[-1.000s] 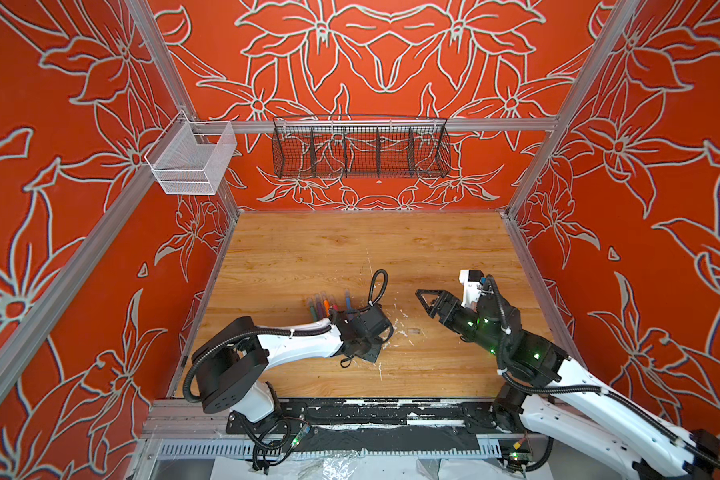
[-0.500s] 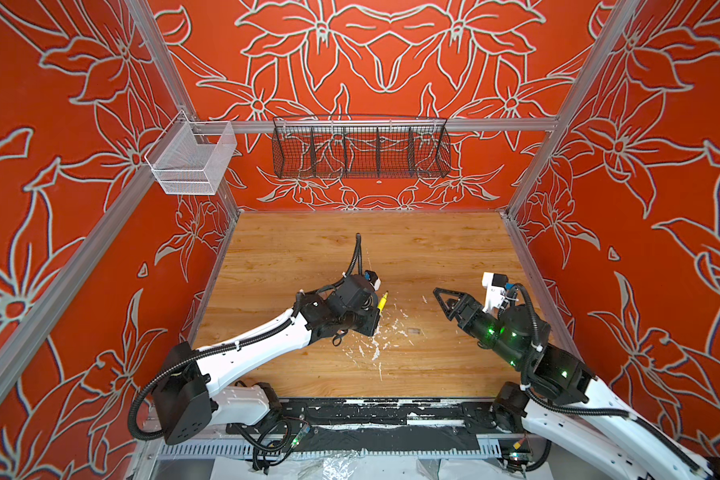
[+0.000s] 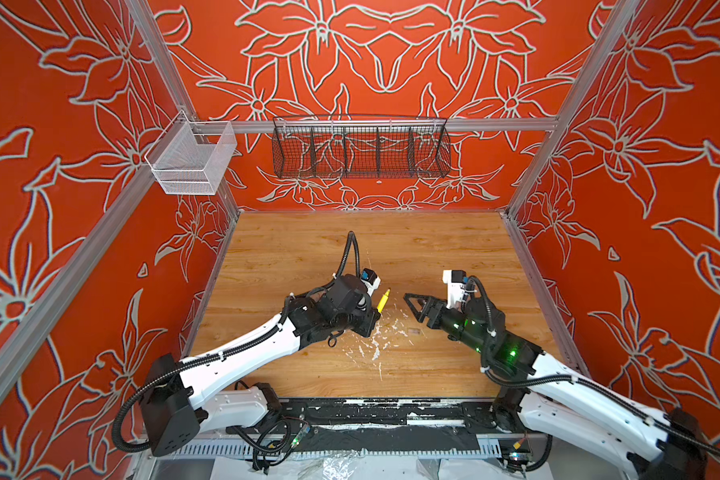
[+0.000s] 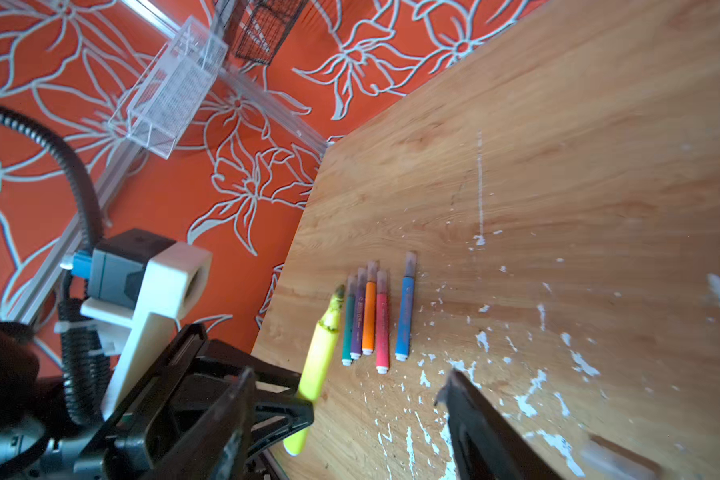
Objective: Insert the pens into the pen caps
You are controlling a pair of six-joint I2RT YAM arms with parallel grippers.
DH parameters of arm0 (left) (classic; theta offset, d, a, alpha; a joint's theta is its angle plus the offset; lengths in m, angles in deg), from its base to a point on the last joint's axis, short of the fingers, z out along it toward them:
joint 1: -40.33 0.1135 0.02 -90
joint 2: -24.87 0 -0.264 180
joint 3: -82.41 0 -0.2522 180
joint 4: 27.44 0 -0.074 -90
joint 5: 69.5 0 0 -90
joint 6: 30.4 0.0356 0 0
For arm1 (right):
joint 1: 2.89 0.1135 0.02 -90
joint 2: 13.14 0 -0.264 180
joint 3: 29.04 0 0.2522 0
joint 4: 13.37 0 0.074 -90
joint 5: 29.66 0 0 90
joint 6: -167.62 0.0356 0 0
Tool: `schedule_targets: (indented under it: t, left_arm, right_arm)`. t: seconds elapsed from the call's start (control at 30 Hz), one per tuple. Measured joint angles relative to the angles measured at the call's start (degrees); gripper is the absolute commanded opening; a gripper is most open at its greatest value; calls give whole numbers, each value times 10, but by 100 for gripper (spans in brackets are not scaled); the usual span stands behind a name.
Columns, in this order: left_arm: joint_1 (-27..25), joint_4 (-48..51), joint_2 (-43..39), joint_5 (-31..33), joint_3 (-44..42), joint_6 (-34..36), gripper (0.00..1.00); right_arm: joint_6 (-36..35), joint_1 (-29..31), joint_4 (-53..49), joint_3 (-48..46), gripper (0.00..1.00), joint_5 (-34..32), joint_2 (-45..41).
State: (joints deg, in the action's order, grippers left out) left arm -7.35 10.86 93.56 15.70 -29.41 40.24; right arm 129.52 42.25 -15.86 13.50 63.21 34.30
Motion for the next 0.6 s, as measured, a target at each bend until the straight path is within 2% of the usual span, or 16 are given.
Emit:
schedule_targets:
  t: [0.1, 0.3, 0.6]
  left_arm:
    - [0, -6, 0, -10, 0, 5, 0]
    - [0, -14, -10, -22, 0, 14, 0]
    - [0, -22, -18, -35, 0, 27, 0]
  right_arm:
    - [3, 0, 46, 4, 62, 36, 42]
    - [21, 5, 101, 12, 57, 66, 117]
    - [32, 11, 121, 57, 26, 77, 175]
